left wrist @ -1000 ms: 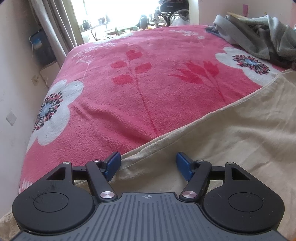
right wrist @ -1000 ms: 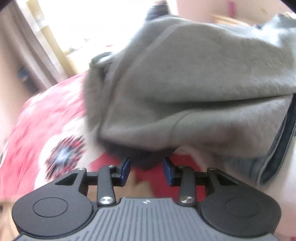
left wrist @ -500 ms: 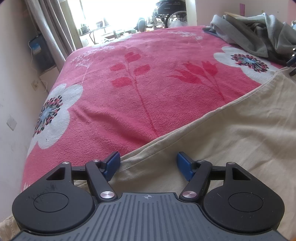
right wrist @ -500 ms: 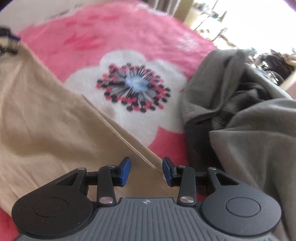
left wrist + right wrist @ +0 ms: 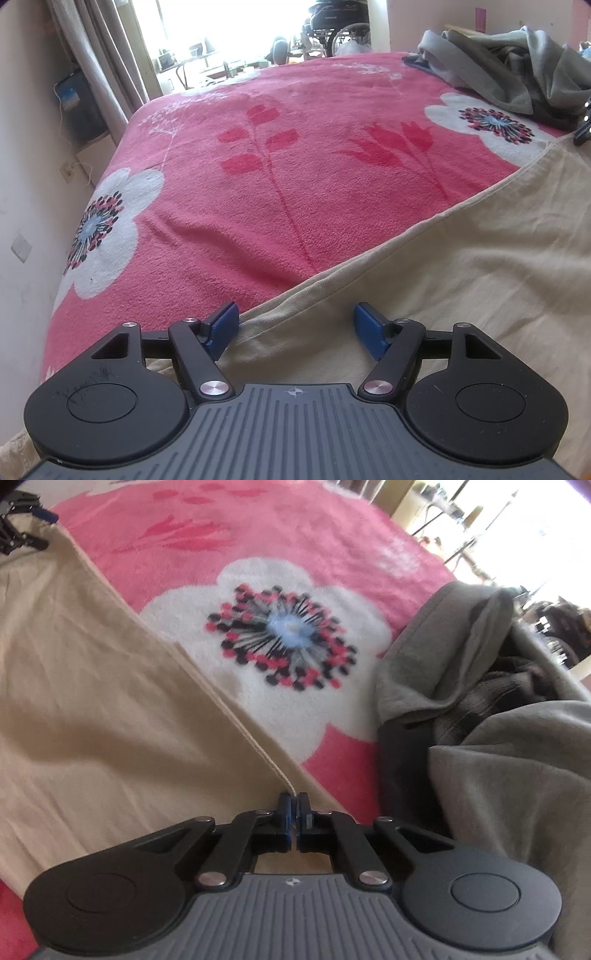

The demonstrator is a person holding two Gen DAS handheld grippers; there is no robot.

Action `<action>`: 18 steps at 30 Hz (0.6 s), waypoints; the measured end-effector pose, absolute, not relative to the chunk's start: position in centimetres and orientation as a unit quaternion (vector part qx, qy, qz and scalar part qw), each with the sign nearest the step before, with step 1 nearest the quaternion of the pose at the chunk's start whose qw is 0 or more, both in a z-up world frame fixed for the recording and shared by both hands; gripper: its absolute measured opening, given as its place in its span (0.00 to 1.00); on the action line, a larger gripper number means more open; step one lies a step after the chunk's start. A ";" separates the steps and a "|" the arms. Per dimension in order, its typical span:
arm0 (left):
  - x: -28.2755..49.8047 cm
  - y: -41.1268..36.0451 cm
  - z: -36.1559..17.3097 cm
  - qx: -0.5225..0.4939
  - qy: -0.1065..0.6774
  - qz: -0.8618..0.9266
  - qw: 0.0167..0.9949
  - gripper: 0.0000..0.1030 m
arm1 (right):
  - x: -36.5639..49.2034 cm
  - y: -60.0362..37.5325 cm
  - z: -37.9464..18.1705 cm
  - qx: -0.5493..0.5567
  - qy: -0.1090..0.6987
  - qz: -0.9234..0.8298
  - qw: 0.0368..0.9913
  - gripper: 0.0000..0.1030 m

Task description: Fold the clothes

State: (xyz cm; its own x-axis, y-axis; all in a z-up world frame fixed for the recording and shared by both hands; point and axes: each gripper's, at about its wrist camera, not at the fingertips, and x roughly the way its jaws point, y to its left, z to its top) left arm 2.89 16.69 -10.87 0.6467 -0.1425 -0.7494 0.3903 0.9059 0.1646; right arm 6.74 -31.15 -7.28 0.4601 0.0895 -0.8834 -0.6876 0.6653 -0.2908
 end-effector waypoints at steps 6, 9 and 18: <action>2.9 16.6 -10.9 0.161 0.391 -0.148 0.894 0.68 | 7.1 -31.3 -5.9 -0.326 0.435 0.234 0.806 0.02; 2.8 16.5 -10.9 0.164 0.390 -0.147 0.894 0.68 | 7.8 -31.0 -6.5 -0.331 0.441 0.233 0.801 0.02; 2.7 16.5 -11.0 0.168 0.386 -0.146 0.895 0.69 | 9.7 -32.8 -8.8 -0.250 0.444 0.179 0.842 0.12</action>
